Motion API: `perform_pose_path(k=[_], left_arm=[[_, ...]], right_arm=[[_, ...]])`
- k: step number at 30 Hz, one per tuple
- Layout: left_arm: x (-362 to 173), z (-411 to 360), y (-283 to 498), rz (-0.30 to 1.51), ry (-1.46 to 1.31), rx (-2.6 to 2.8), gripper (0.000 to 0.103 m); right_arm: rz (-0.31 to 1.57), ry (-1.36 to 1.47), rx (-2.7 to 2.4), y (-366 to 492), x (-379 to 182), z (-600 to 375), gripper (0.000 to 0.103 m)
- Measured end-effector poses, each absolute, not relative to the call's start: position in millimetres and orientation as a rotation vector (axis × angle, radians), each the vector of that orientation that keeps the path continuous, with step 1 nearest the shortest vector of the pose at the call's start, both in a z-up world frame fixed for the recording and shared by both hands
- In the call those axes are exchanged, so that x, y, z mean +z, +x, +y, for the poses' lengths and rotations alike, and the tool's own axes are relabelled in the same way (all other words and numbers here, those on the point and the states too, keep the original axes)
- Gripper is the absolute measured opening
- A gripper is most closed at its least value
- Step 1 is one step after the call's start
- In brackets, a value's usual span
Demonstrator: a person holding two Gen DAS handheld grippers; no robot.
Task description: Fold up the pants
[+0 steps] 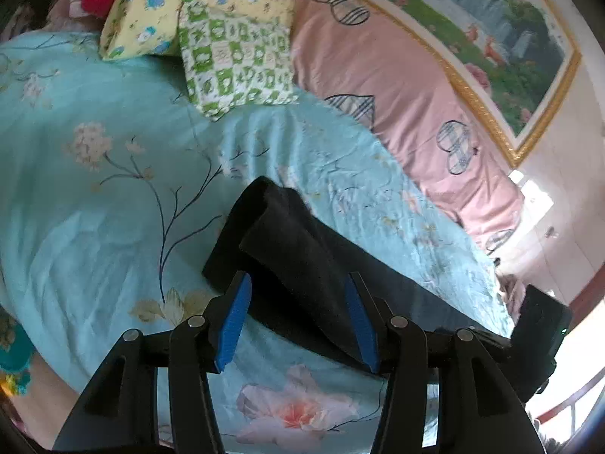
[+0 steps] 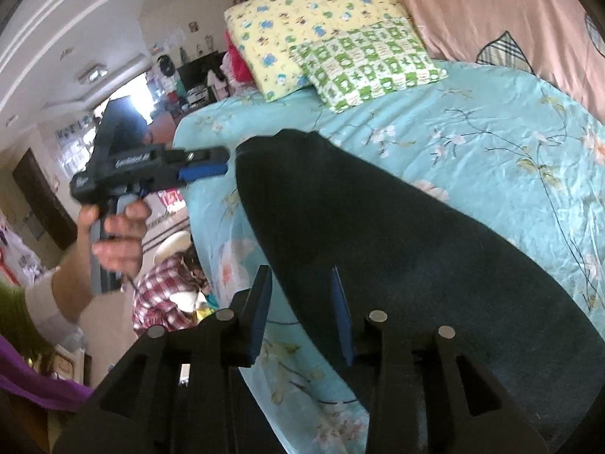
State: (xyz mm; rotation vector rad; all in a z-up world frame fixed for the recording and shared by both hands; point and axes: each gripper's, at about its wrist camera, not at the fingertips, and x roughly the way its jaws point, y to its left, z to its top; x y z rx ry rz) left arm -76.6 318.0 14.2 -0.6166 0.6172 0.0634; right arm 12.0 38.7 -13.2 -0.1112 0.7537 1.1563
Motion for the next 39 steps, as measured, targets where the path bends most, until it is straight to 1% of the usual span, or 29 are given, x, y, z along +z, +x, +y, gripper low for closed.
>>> perform_pose_path(k=[3, 5, 7, 12, 14, 22, 26, 30, 34, 39], left_arm=[[11, 312, -73, 0.634, -0.613, 0.107, 0.052], [9, 309, -72, 0.638, -0.629, 0.115, 0.055], [9, 309, -70, 0.642, -0.632, 0.136, 0.055], [12, 306, -69, 0.651, -0.6, 0.194, 0.055], [13, 305, -68, 0.667, -0.583, 0.219, 0.056], [5, 308, -59, 0.732, -0.547, 0.276, 0.057], [-5, 314, -56, 0.759, -0.567, 0.286, 0.057], [-15, 317, -56, 0.778, -0.588, 0.278, 0.057], [-22, 318, -50, 0.79, -0.607, 0.261, 0.057], [-29, 317, -39, 0.804, -0.631, 0.234, 0.057]], right_arm=[[0.755, -0.074, 1.122, 25, -8, 32, 0.034], [0.751, -0.054, 1.101, 34, -5, 27, 0.034], [0.746, -0.051, 1.071, 44, -1, 22, 0.034], [0.752, -0.019, 1.023, 66, 3, 11, 0.034], [0.757, -0.003, 1.0, 78, 4, 9, 0.034], [0.862, 0.061, 0.89, 148, -5, 14, 0.034], [0.951, -0.022, 0.845, 175, -22, 24, 0.034], [1.021, -0.128, 0.91, 170, -38, 36, 0.034], [1.035, -0.228, 0.971, 152, -43, 44, 0.034], [1.037, -0.289, 1.012, 144, -47, 48, 0.034]])
